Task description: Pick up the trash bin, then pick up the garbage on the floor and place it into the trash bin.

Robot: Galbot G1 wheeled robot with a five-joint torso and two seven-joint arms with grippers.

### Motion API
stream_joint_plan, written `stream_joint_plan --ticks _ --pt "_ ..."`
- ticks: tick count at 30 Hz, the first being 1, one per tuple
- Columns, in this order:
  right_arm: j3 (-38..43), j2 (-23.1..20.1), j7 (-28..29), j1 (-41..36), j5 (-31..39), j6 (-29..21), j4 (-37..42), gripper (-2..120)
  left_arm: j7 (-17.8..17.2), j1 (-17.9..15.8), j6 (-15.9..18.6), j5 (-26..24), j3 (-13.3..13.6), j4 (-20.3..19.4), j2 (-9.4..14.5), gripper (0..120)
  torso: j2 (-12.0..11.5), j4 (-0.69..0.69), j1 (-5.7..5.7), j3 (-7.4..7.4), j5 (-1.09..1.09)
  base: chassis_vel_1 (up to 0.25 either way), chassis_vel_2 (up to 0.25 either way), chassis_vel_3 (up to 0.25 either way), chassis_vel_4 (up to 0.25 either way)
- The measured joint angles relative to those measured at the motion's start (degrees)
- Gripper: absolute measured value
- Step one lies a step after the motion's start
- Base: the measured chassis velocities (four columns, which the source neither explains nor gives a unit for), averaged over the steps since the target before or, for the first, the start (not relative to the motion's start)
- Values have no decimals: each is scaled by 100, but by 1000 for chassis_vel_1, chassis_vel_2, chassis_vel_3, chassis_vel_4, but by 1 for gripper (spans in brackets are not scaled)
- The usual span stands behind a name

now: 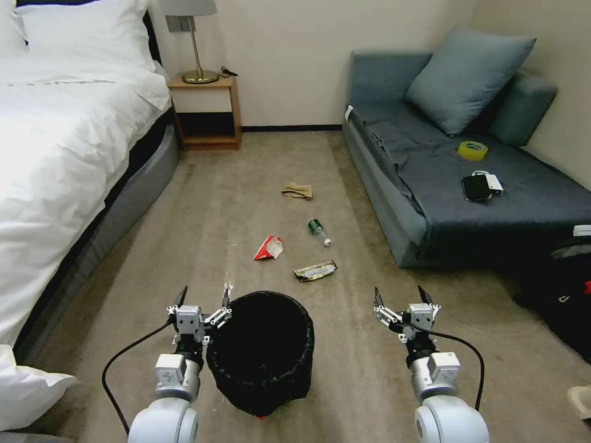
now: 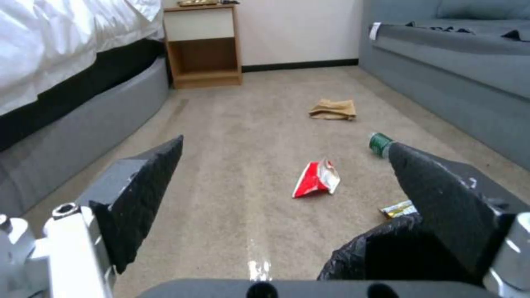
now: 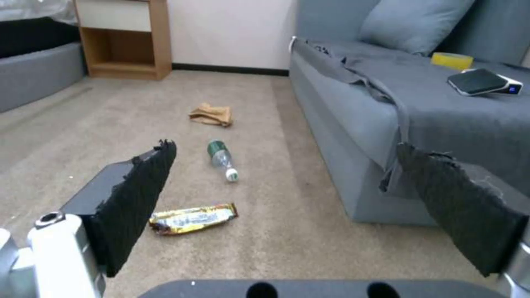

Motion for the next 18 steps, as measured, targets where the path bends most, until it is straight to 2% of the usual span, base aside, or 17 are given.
stream_joint_plan --ticks 18 --pt "0 0 3 0 0 0 1 100 0 0 0 0 0 0 0 100 0 0 0 0 0 0 0 0 0"
